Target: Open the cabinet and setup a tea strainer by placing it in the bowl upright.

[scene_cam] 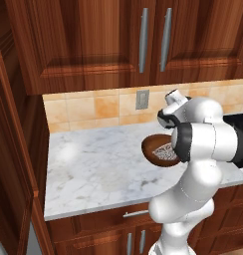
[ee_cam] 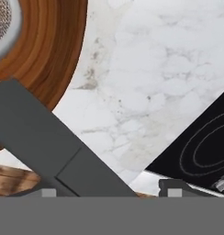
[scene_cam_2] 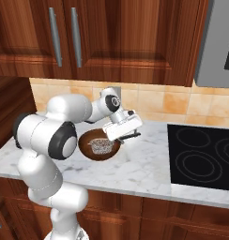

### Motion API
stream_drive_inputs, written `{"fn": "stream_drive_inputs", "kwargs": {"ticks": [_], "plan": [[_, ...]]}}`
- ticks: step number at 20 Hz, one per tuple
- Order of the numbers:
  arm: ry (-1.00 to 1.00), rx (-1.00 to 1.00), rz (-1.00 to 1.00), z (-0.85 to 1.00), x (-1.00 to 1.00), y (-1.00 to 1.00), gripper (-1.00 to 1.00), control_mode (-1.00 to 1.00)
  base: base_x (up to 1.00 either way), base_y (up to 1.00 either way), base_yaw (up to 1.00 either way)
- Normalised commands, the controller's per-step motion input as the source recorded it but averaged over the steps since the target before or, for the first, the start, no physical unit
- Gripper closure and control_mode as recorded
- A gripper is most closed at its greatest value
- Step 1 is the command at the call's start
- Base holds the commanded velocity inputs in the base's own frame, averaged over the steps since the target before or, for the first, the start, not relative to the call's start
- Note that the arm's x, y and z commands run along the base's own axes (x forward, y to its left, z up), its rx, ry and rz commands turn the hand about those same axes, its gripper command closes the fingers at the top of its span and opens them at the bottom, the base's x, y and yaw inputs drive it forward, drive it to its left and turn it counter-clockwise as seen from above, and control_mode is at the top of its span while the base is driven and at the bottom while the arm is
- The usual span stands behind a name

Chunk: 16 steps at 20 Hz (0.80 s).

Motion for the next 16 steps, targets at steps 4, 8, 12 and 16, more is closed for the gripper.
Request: {"fn": "stream_drive_inputs", "kwargs": {"ticks": [4, 8, 12, 16], "plan": [[-0.11, 0.07, 0.01, 0.0, -0.07, 0.0, 1.0, -1.0, 0.0, 0.0, 0.0], [-0.2, 0.06, 0.03, 0.0, -0.11, 0.0, 1.0, -1.0, 0.0, 0.0, 0.0], [-0.26, 0.03, 0.02, 0.0, -0.06, 0.0, 1.0, -1.0, 0.0, 0.0, 0.0], [-0.3, 0.01, 0.04, 0.0, -0.18, 0.0, 1.0, -1.0, 0.0, 0.0, 0.0]]}}
